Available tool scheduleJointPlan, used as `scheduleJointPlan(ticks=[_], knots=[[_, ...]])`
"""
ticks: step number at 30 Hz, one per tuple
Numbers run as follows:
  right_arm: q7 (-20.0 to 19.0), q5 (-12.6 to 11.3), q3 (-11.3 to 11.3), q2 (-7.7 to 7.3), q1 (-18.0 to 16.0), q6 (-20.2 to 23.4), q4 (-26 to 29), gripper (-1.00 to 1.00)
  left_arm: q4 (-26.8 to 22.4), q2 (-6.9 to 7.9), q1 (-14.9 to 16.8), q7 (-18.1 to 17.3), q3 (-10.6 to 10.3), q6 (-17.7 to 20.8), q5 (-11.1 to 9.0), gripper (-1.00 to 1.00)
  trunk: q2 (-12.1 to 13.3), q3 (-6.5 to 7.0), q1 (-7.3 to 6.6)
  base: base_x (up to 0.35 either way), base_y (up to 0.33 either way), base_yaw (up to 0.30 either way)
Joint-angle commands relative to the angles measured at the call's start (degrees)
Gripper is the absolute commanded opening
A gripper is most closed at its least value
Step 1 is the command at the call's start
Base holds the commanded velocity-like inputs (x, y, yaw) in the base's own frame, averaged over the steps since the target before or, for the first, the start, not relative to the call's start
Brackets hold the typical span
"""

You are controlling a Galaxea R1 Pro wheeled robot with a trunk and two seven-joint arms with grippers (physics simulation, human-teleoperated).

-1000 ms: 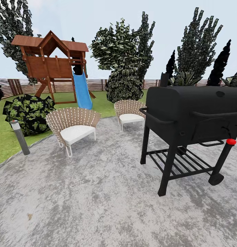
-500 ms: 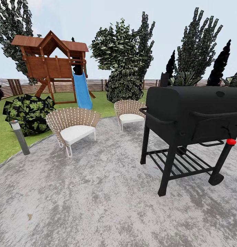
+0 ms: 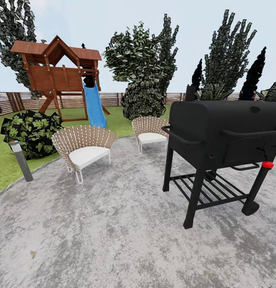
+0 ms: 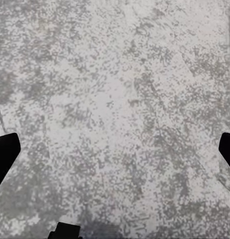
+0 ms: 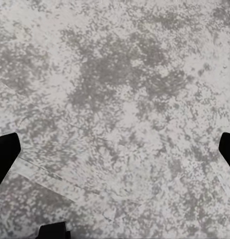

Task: In the garden, pick up the pesticide atomizer on the floor and spray pesticide onto both trees until each tree trunk is fully covered.

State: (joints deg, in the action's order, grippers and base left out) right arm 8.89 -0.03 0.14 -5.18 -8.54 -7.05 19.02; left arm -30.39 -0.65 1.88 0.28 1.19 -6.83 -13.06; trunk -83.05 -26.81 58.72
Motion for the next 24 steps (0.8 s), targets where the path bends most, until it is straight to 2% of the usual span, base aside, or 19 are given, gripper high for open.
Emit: scheduleJointPlan(ticks=[1,7,24], knots=[[0.15,-0.03,0.03,0.06,-0.05,-0.27,-0.08,1.00,0.21,-0.01,0.03,0.01,0.09,-1.37,-0.19,1.00,-0.03,-0.04,0.00,0.096,0.216,-0.200],[0.12,-0.11,0.04,0.24,-0.07,-0.46,-2.02,1.00,1.61,0.03,0.05,-0.01,0.22,-5.05,-0.14,1.00,-0.03,0.12,0.00,0.065,0.160,-0.247],[-0.14,-0.48,0.04,0.68,-0.08,-0.51,-3.27,1.00,3.31,0.04,0.05,-0.02,0.44,-5.90,-0.21,1.00,-0.03,0.67,0.00,0.006,0.015,-0.285]])
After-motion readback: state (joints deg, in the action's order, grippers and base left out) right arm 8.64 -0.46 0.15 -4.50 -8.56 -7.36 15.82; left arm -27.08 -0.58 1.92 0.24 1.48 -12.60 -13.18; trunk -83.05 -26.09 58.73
